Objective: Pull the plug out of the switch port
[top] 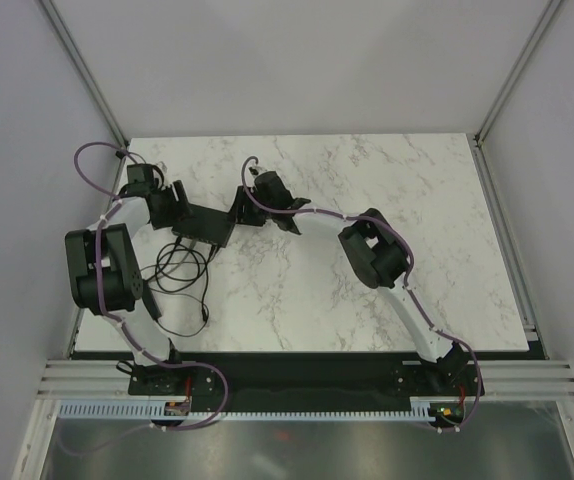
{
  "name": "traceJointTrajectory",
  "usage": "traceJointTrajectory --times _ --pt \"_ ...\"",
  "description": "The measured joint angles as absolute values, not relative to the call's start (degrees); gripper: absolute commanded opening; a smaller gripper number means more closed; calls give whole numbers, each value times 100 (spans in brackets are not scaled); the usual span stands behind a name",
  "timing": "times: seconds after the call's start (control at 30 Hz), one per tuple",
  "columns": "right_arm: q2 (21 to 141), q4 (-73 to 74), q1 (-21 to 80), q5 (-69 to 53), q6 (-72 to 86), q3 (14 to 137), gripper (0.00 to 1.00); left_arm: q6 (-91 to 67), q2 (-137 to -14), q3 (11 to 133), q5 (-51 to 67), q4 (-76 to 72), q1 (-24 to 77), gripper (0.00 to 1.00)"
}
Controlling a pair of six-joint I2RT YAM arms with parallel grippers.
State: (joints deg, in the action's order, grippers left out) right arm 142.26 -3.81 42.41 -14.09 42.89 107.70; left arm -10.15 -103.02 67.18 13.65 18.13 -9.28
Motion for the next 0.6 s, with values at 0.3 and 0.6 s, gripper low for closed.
traceJointTrajectory --times 0.3,0.6 --pt "14536 -499 4176 -1542 4217 11192 56 -993 -10484 6829 1015 1833 -976 74" --pt "14997 -694 4080 -1809 4038 11813 56 -991 -10589 6783 1219 1811 -1052 72"
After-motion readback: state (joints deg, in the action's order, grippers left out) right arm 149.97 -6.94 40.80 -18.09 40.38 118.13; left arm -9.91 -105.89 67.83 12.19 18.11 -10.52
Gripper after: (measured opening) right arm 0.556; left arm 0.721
